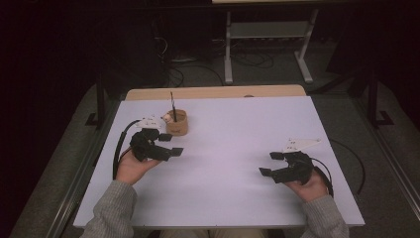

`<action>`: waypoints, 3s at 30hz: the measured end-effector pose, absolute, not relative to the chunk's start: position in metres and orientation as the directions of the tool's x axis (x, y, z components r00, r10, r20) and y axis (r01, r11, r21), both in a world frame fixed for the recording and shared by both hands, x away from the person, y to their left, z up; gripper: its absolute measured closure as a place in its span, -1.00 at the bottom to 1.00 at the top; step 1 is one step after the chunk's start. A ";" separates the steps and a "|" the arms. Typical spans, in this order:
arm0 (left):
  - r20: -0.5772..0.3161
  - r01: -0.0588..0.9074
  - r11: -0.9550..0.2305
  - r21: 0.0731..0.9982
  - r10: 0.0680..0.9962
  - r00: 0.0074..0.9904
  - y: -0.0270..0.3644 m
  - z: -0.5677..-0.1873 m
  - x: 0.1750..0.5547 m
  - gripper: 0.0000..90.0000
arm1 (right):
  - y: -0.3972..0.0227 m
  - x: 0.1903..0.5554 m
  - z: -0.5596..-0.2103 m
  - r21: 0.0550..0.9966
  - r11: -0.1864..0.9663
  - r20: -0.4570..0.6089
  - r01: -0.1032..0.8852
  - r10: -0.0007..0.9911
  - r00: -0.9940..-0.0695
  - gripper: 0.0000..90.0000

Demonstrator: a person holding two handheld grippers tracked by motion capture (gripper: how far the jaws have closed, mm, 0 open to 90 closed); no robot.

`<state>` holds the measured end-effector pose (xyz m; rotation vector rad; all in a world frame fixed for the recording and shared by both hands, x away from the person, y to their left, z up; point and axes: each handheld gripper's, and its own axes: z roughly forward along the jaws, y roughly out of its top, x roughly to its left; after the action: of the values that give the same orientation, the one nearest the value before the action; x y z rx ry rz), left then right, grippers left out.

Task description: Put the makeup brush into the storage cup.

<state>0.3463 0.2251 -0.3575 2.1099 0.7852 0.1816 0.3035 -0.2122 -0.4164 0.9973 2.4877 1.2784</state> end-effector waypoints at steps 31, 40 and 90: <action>-0.141 0.442 -0.418 0.794 0.580 0.802 0.225 -0.369 0.321 -0.45 | -0.213 0.303 -0.417 0.776 0.410 0.139 0.480 0.631 -0.763 -0.45; -0.142 0.442 -0.419 0.793 0.578 0.804 0.222 -0.371 0.315 -0.46 | -0.212 0.303 -0.417 0.774 0.408 0.143 0.485 0.634 -0.760 -0.45; -0.142 0.448 -0.391 0.804 0.606 0.783 0.241 -0.393 0.284 -0.50 | -0.211 0.302 -0.419 0.766 0.418 0.144 0.488 0.629 -0.764 -0.45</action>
<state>0.2837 0.2408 -0.3927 2.0490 0.7845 0.2163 0.3024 -0.2109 -0.4189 0.9955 2.5014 1.2662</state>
